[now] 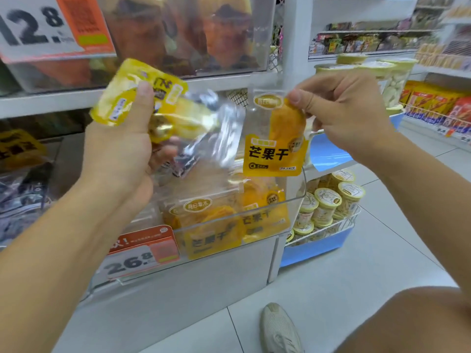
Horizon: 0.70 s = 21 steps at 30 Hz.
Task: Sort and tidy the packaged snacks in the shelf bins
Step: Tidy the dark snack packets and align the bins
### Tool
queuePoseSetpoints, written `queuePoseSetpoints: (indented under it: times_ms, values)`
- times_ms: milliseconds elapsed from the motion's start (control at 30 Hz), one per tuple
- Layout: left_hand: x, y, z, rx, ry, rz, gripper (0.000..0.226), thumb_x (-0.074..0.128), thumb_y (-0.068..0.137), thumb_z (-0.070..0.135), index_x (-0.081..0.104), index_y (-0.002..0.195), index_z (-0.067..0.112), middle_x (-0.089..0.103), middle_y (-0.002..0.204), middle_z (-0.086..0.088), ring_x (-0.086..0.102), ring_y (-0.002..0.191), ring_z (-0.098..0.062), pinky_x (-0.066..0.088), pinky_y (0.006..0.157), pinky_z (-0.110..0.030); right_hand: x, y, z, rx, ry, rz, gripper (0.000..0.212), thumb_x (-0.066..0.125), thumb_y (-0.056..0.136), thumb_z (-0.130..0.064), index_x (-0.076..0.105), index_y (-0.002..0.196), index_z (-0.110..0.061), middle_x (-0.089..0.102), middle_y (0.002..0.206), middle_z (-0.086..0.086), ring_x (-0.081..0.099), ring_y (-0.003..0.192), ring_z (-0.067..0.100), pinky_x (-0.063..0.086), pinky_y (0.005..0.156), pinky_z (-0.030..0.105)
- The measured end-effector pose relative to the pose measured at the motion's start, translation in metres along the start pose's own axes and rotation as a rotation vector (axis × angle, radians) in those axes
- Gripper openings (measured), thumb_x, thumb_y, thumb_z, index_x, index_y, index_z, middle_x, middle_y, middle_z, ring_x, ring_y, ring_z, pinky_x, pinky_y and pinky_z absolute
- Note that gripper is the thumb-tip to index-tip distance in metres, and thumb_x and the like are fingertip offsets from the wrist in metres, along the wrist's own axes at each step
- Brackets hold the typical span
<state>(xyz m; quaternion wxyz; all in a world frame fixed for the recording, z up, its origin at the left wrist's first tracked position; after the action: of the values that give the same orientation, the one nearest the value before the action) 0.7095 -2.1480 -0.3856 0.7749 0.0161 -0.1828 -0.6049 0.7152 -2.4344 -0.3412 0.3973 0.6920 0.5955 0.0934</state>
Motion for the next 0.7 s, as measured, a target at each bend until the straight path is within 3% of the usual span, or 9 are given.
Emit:
queuePoseSetpoints:
  times_ms: [67,167,300,367,433,467,567,633,700]
  values:
    - [0.003,0.002,-0.001,-0.02,-0.107,-0.037,0.013,0.071,0.091,0.035,0.067,0.096,0.023,0.074,0.096,0.005,0.073,0.083,-0.012,0.059,0.065,-0.026,0.008,-0.002,0.008,0.04,-0.034,-0.081,0.008,0.073,0.091,-0.017,0.075,0.085,-0.021,0.073,0.07,-0.006,0.065,0.061,0.011,0.057,0.053,0.028]
    - [0.01,0.002,-0.003,-0.085,-0.164,-0.122,0.014,0.066,0.093,0.017,0.066,0.107,0.017,0.076,0.098,0.003,0.074,0.089,-0.012,0.058,0.069,-0.024,0.029,-0.01,0.025,0.123,-0.158,-0.283,0.003,0.078,0.085,-0.008,0.077,0.088,-0.007,0.074,0.071,0.003,0.071,0.063,0.018,0.061,0.059,0.028]
    - [0.019,-0.002,-0.008,-0.151,-0.229,-0.174,0.02,0.061,0.095,0.011,0.064,0.114,0.013,0.076,0.106,-0.003,0.073,0.097,-0.016,0.059,0.073,-0.027,0.076,-0.025,0.032,0.006,-0.576,-0.652,0.007,0.083,0.08,-0.018,0.078,0.082,-0.014,0.068,0.064,-0.01,0.063,0.06,0.001,0.047,0.059,0.014]
    - [0.026,-0.005,-0.011,-0.16,-0.243,-0.196,0.026,0.06,0.096,0.011,0.062,0.122,0.009,0.074,0.114,-0.008,0.073,0.1,-0.019,0.06,0.074,-0.029,0.08,-0.02,0.027,-0.035,-0.722,-0.66,0.015,0.084,0.078,-0.027,0.078,0.087,-0.017,0.07,0.073,-0.011,0.061,0.067,0.002,0.048,0.064,0.022]
    - [0.036,-0.009,-0.013,-0.163,-0.263,-0.249,0.031,0.058,0.098,0.013,0.058,0.128,0.008,0.071,0.121,-0.01,0.071,0.105,-0.023,0.06,0.078,-0.032,0.062,-0.012,0.024,0.003,-0.751,-0.601,0.027,0.087,0.075,-0.034,0.073,0.096,-0.023,0.065,0.086,-0.016,0.058,0.074,-0.002,0.047,0.068,0.017]
    - [0.041,-0.012,-0.013,-0.161,-0.283,-0.272,0.031,0.057,0.098,0.013,0.058,0.129,0.01,0.071,0.122,-0.01,0.071,0.107,-0.023,0.059,0.079,-0.034,0.052,-0.012,0.024,0.08,-0.599,-0.602,0.032,0.087,0.074,-0.034,0.067,0.097,-0.026,0.065,0.092,-0.015,0.061,0.083,-0.001,0.05,0.074,0.017]
    - [0.059,-0.02,-0.013,-0.153,-0.35,-0.352,0.021,0.051,0.102,0.015,0.058,0.122,0.017,0.073,0.116,-0.004,0.072,0.104,-0.021,0.059,0.08,-0.033,0.046,-0.026,0.008,0.306,0.34,-0.608,0.036,0.078,0.083,-0.02,0.062,0.114,-0.017,0.07,0.114,0.007,0.067,0.111,0.029,0.056,0.094,0.044]
    - [0.07,-0.024,-0.014,-0.129,-0.224,-0.387,0.02,0.051,0.103,0.022,0.06,0.121,0.02,0.074,0.113,-0.001,0.072,0.1,-0.02,0.059,0.074,-0.032,0.047,-0.026,0.007,0.383,0.611,-0.479,0.031,0.068,0.087,-0.019,0.057,0.115,-0.012,0.073,0.111,0.012,0.072,0.102,0.033,0.063,0.073,0.04]
    - [0.07,-0.018,-0.013,0.05,0.214,-0.39,0.023,0.062,0.097,0.031,0.065,0.118,0.024,0.076,0.102,0.005,0.073,0.091,-0.014,0.059,0.069,-0.028,0.033,-0.016,0.003,0.339,0.542,-0.326,0.025,0.067,0.084,-0.02,0.054,0.104,-0.016,0.076,0.099,0.008,0.075,0.086,0.028,0.058,0.051,0.027]
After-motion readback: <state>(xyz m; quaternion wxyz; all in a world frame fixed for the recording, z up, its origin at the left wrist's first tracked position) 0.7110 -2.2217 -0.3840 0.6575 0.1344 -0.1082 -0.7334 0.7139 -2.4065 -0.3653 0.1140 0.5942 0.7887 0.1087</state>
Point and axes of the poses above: each hand's wrist, its own y-axis towards the middle knuckle, its own x-axis out of the palm, z = x × y, the point moved 7 cm from there along y, towards the middle knuckle
